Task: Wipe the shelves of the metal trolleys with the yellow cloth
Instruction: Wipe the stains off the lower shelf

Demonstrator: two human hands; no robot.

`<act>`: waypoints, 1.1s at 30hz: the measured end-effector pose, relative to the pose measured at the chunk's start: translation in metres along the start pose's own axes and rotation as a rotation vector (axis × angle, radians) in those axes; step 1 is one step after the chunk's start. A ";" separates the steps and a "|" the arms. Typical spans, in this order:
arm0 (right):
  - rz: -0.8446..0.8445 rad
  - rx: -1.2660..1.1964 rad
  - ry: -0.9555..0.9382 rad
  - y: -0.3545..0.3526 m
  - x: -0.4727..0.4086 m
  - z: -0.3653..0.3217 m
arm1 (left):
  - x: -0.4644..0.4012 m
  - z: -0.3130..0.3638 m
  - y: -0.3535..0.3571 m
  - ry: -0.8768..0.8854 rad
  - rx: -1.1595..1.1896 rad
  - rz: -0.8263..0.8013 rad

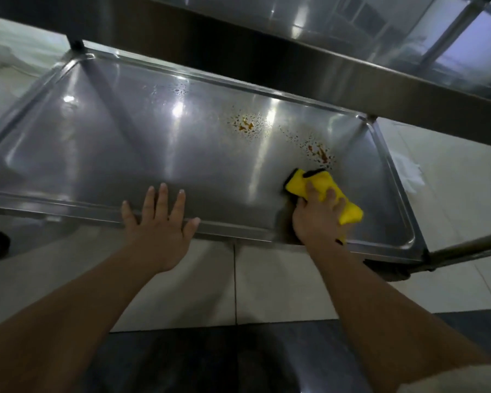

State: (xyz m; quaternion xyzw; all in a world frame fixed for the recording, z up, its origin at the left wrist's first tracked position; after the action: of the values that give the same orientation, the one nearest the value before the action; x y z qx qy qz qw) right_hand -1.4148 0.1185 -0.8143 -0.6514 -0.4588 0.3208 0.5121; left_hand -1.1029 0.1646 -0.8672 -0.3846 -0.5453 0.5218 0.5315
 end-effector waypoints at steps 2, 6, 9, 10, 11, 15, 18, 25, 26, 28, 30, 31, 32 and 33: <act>-0.001 0.001 -0.189 0.022 0.020 -0.064 | 0.001 0.001 -0.001 -0.005 -0.019 -0.029; -0.057 0.018 -0.631 0.050 0.055 -0.135 | 0.002 -0.002 -0.013 0.056 -0.118 -0.047; -0.119 0.085 -0.810 0.039 0.038 -0.104 | -0.006 -0.027 -0.030 0.107 -0.203 -0.042; -0.119 0.114 -0.792 0.033 0.027 -0.083 | -0.010 -0.044 -0.036 0.066 -0.188 -0.038; -0.116 0.126 -0.736 0.026 0.014 -0.060 | -0.014 -0.061 -0.041 0.012 -0.163 -0.040; 0.011 -0.023 -0.402 0.004 -0.009 -0.008 | -0.016 -0.085 -0.042 -0.018 -0.109 -0.036; 0.063 -0.062 -0.091 0.015 0.001 -0.030 | -0.018 -0.081 -0.038 -0.014 -0.076 -0.048; -0.032 -0.070 -0.524 0.076 0.084 -0.203 | -0.011 -0.085 -0.037 -0.132 -0.120 -0.032; -0.064 -0.058 -0.628 0.079 0.095 -0.216 | -0.009 -0.085 -0.037 -0.141 -0.128 -0.043; -0.123 0.016 -0.806 0.076 0.097 -0.216 | -0.009 -0.091 -0.039 -0.150 -0.127 -0.072; -0.160 0.086 -0.946 0.065 0.087 -0.195 | -0.007 -0.114 -0.046 -0.187 -0.111 -0.100; -0.159 0.112 -0.974 0.058 0.078 -0.180 | -0.007 -0.129 -0.051 -0.206 -0.100 -0.103; -0.155 0.113 -0.964 0.050 0.070 -0.165 | -0.007 -0.144 -0.054 -0.227 -0.095 -0.108; -0.148 0.098 -0.925 0.044 0.063 -0.153 | -0.004 -0.158 -0.057 -0.251 -0.092 -0.109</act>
State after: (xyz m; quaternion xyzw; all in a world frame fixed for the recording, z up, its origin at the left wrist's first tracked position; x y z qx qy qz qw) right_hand -1.2438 0.1173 -0.8119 -0.3808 -0.6684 0.5611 0.3056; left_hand -0.9398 0.1767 -0.8298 -0.3101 -0.6509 0.5105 0.4685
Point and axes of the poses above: each hand's wrist, its own x-axis away from the middle knuckle, its own y-axis out of the palm, z = x × y, the point moved 8 cm from there along -x, towards the middle knuckle, and after that the axes turned 4 degrees about -y, right-handed, at the moved point
